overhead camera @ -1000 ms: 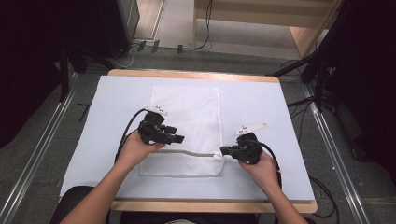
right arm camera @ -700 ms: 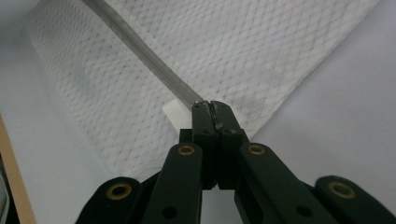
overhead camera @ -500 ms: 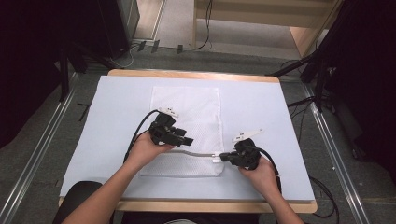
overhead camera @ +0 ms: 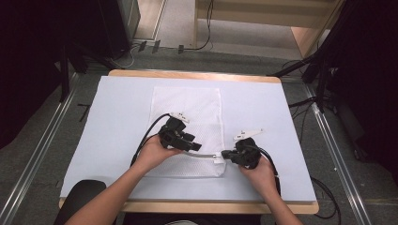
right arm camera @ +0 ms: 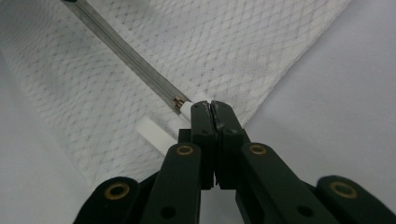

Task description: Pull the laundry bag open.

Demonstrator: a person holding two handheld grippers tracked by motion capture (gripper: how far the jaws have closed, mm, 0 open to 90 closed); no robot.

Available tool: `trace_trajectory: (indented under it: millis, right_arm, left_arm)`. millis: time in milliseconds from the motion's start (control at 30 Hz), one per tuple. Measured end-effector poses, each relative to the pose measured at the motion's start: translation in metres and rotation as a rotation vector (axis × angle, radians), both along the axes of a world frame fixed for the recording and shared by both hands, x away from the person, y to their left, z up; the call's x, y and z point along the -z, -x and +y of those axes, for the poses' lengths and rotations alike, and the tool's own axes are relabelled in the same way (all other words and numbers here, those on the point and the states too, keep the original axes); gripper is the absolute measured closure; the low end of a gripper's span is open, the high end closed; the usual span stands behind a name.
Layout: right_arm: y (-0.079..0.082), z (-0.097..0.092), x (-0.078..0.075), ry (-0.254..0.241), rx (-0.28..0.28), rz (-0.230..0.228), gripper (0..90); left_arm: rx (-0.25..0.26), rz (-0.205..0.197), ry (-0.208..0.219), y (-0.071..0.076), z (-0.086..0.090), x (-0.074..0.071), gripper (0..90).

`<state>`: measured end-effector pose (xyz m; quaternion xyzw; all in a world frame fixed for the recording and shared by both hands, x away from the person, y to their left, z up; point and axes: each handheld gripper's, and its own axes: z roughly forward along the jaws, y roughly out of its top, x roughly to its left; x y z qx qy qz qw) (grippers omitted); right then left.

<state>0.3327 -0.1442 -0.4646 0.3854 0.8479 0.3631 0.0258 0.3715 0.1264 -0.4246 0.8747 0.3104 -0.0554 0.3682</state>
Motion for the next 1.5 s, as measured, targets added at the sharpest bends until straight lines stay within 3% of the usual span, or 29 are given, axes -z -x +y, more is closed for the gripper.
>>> trace_trajectory:
  millis: [133, 400, 900, 1100, 1500]
  right_arm:
    - [-0.003, 0.002, 0.001, 0.012, 0.015, -0.009, 90.0]
    - [-0.005, 0.007, 0.001, -0.022, -0.006, 0.038, 90.0]
    - [-0.003, 0.024, -0.001, -0.034, -0.058, 0.007, 90.0]
    - [-0.004, 0.015, -0.006, -0.018, -0.065, -0.035, 90.0]
    - [-0.009, 0.001, 0.005, -0.014, -0.076, 0.001, 90.0]
  left_arm:
    - [0.002, 0.001, -0.001, 0.000, -0.002, 0.002, 47.2]
    - [-0.004, 0.000, -0.003, -0.001, 0.001, 0.002, 47.7]
    - [-0.011, -0.002, 0.001, -0.002, 0.001, 0.003, 47.8]
    - [-0.004, -0.005, 0.005, -0.001, 0.000, 0.003, 47.2]
    - [0.003, 0.008, 0.016, 0.002, -0.010, 0.009, 46.6]
